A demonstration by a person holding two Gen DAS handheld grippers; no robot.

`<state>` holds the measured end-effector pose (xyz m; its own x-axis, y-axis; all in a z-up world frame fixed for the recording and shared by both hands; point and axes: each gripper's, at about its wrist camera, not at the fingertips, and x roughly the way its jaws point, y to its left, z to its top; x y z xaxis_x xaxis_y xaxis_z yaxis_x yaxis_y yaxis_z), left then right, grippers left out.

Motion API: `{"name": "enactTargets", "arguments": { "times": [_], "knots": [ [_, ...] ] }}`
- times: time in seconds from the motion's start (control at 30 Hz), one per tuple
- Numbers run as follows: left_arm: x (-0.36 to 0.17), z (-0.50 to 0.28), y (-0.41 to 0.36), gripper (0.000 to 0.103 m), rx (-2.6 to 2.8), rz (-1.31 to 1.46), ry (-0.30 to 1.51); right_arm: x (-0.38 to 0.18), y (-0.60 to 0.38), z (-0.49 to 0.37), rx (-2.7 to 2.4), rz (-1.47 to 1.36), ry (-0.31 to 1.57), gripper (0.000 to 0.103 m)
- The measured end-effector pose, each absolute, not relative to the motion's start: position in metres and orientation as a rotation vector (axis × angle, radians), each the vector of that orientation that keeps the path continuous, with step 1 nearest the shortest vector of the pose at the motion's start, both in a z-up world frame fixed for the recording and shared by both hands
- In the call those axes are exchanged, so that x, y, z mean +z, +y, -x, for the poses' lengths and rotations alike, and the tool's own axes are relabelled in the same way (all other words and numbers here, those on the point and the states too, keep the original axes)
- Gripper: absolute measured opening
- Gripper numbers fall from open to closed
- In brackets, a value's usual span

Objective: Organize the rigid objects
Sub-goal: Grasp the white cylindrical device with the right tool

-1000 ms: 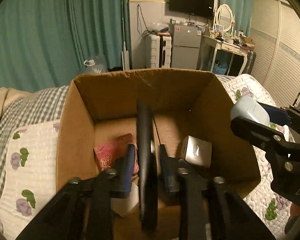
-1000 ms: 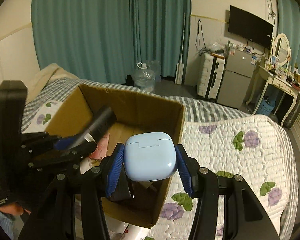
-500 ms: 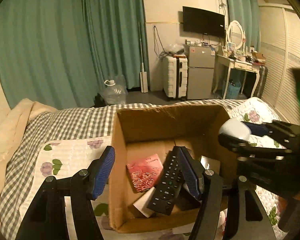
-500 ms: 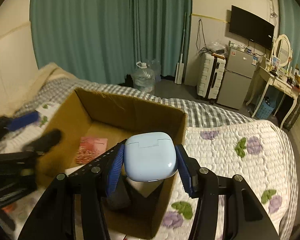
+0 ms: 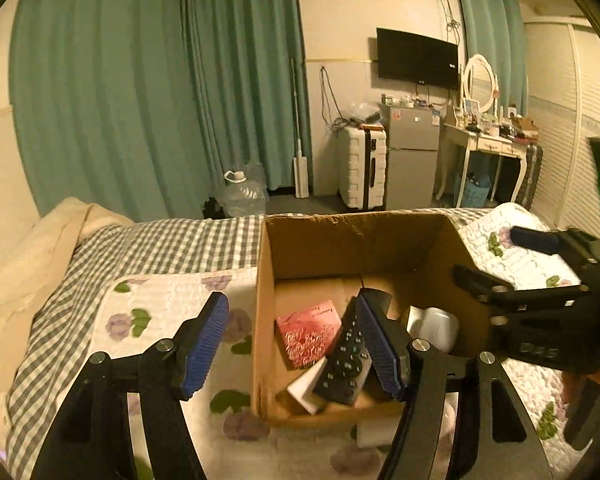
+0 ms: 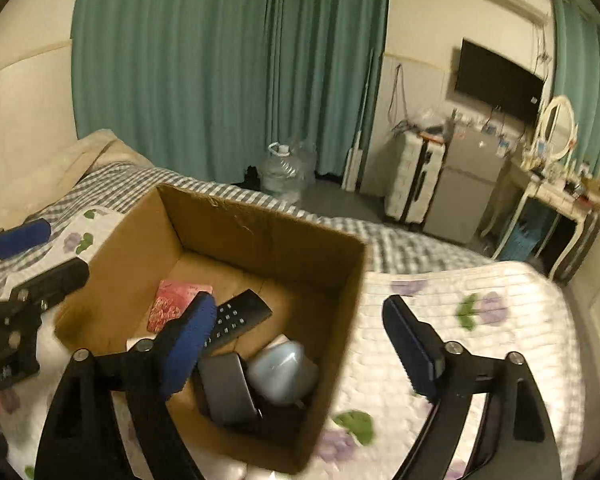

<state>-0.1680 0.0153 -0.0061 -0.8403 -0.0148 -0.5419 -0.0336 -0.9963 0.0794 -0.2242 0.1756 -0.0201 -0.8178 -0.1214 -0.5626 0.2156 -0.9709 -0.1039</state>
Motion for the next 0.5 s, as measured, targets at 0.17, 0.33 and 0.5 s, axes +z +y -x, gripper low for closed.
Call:
{"name": "enactTargets", "arguments": {
  "times": [0.17,0.33,0.5],
  "knots": [
    [-0.003,0.134,0.005,0.069,3.017,0.918,0.077,-0.02,0.186,0.171,-2.735,-0.853,0.198,0.087],
    [-0.033,0.11,0.0,0.07,3.004,1.028,0.06,-0.064,0.168,0.146,-2.541,-0.973,0.279,0.087],
    [-0.082,0.106,0.003,0.07,2.967,1.198,0.144,-0.109,0.136,0.154,-2.451,-1.06,0.502,0.087]
  ]
}}
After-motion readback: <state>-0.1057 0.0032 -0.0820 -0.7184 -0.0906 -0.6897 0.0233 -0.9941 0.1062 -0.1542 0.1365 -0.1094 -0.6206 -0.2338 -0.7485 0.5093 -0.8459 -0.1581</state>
